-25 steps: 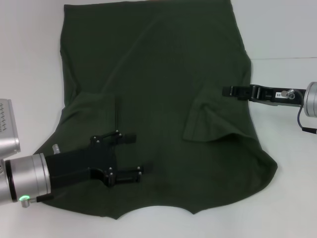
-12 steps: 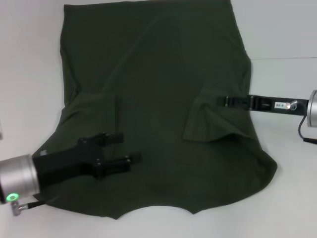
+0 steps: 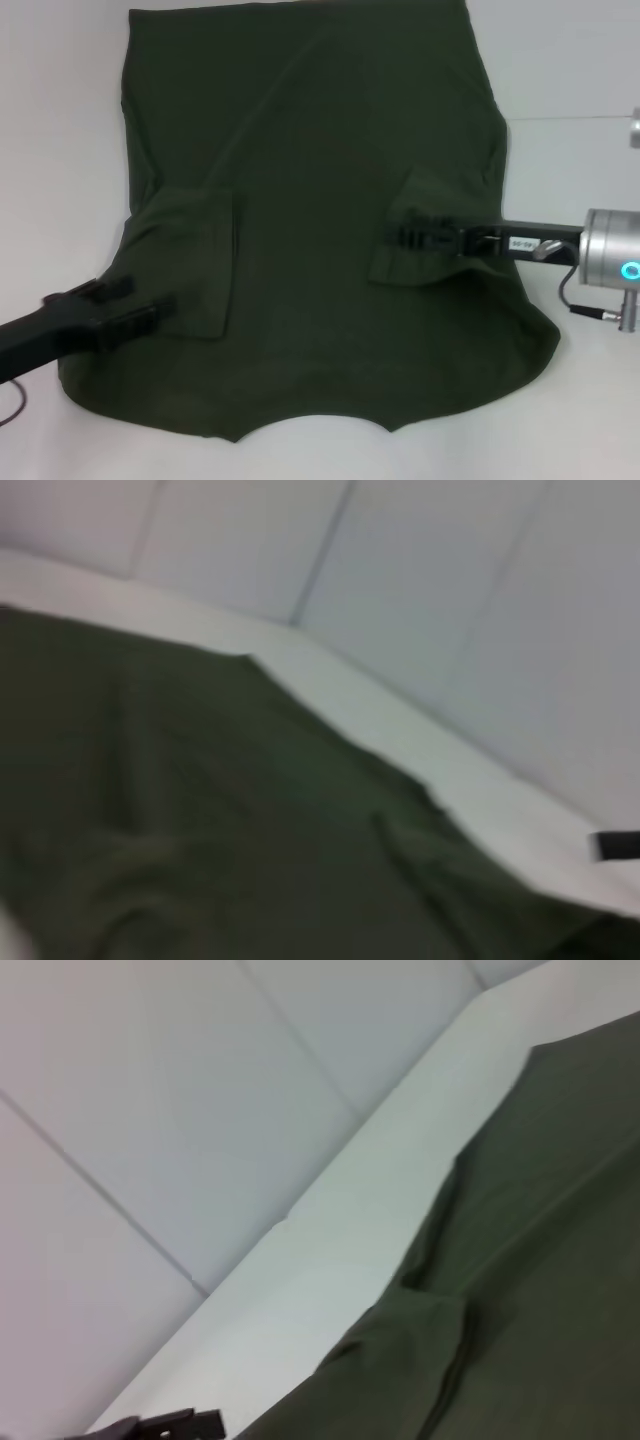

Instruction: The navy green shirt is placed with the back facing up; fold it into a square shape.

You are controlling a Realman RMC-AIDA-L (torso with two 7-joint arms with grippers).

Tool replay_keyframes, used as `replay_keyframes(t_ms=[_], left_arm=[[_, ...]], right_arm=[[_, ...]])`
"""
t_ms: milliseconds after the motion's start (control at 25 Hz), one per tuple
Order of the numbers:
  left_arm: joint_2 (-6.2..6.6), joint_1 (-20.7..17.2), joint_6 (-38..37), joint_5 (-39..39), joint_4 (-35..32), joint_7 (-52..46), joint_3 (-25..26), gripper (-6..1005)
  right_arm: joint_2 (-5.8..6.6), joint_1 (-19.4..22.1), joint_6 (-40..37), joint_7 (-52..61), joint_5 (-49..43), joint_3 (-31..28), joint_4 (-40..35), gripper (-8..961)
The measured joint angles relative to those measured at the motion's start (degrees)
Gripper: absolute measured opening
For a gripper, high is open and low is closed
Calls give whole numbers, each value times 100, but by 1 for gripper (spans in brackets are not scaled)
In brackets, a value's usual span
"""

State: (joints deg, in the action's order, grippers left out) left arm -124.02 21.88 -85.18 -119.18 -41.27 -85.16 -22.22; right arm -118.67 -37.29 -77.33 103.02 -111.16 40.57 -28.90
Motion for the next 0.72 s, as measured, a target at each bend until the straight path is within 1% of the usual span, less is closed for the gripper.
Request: replay_keyframes(t_ms=[120,240,440,720], left_arm=[[1,-57,167,-206,-105,-2,256,887],[1,-115,447,-265,-188,-3,363,887],[2,-109,854,-477,-249,-55,375,887],[17,-62,1021,-682,-297,-146,377,887]], right_arm=[[-69,-20,-20,-90,-12,14,10,751],[-87,-50,-4,-84,7,21,59,773],[-99,-114,39,-55,28,-4,178,917],[-104,-102,44,-97,249,-15,228,900]])
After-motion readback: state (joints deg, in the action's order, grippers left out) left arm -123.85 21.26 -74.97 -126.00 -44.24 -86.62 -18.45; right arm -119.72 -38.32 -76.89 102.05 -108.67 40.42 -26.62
